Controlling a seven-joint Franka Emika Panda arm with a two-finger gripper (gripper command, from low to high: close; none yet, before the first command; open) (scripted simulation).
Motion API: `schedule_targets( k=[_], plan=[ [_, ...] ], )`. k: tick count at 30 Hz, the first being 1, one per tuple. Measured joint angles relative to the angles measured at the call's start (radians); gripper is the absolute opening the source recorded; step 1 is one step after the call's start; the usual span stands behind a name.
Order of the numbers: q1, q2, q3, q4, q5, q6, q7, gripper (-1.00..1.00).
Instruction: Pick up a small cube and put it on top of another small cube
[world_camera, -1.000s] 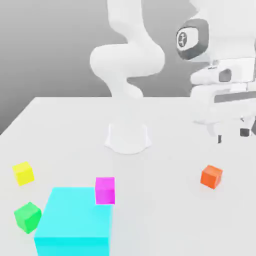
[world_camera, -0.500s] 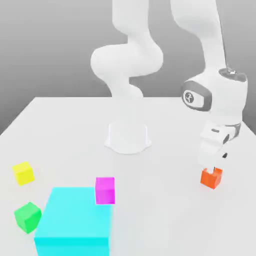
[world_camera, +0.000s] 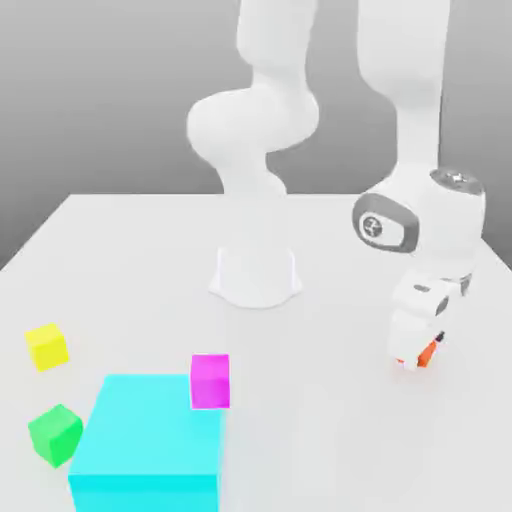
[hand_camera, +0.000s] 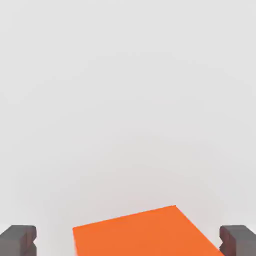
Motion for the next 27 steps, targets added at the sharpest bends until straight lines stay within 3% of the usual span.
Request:
schedule_targets(
  k=[6,13,18,23,27],
  plan=[
    [-0.002,0.000,0.001,0.000,-0.009,0.000,0.007,-1.00],
    [-0.237,-0.053,0.261,-0.005,0.114,-0.066,-0.092,-1.00],
    [-0.333,-0.111,0.381,-0.012,0.208,-0.119,-0.161,-1.00],
    [-0.354,-0.181,0.414,-0.024,0.247,-0.168,-0.186,-1.00],
    [-0.354,-0.237,0.402,-0.039,0.199,-0.201,-0.147,-1.00]
  ],
)
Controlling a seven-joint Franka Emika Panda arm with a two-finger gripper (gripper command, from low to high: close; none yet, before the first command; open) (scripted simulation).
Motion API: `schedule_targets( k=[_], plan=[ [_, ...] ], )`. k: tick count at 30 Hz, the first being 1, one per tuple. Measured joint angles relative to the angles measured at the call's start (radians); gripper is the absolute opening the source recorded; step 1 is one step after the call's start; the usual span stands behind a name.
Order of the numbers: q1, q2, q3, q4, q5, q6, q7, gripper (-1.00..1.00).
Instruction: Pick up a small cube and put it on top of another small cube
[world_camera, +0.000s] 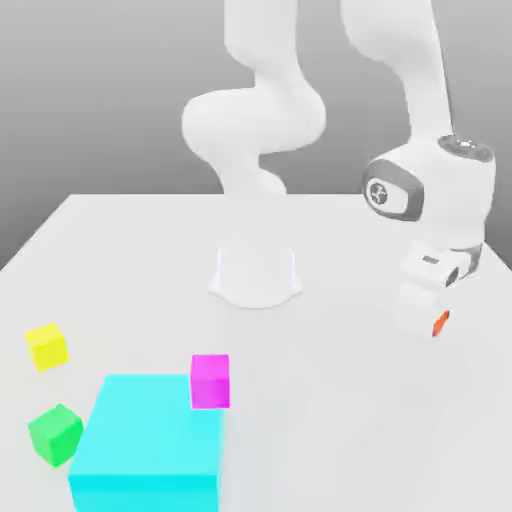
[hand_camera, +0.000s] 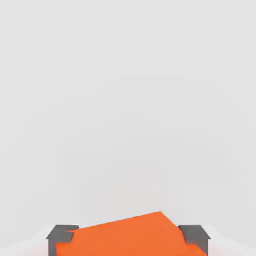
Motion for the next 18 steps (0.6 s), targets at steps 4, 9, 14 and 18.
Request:
schedule_targets(
  k=[4,9,14,18],
  plan=[
    [0.005,-0.056,-0.041,-0.007,-0.098,-0.045,0.086,-1.00],
    [-0.200,-0.152,-0.191,0.043,-0.126,-0.193,0.201,-1.00],
    [-0.382,-0.255,-0.333,0.101,-0.121,-0.353,0.301,-1.00],
    [-0.526,-0.327,-0.443,0.143,-0.111,-0.464,0.373,-1.00]
  ],
)
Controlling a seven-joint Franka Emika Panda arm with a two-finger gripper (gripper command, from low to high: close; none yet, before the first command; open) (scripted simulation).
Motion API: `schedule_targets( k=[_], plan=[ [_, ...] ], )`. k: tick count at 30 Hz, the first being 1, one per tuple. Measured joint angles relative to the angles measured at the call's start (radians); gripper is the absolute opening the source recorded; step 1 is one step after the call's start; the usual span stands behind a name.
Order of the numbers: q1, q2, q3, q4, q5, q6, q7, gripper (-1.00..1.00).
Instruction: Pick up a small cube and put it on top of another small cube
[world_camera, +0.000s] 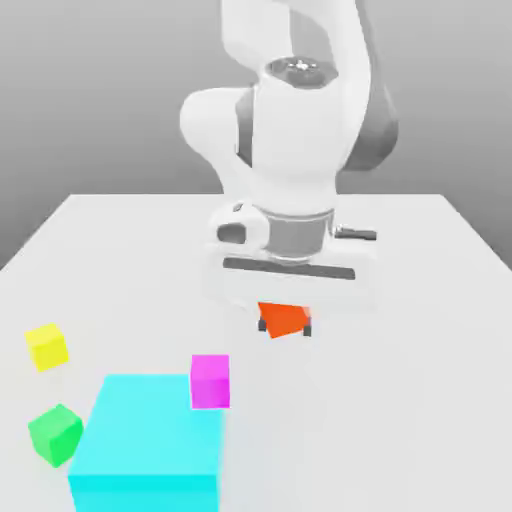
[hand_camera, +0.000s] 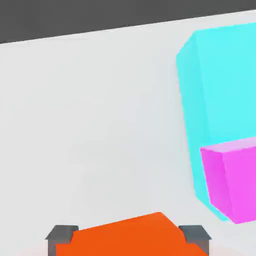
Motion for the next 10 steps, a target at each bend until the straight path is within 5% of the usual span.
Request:
schedule_targets(
  k=[4,5,10],
  plan=[
    [-0.031,0.098,-0.024,-0.017,0.002,0.116,0.015,-1.00],
    [-0.031,0.130,-0.024,-0.024,0.004,0.155,0.015,1.00],
    [-0.031,0.130,-0.024,-0.024,0.004,0.155,0.015,1.00]
  ],
)
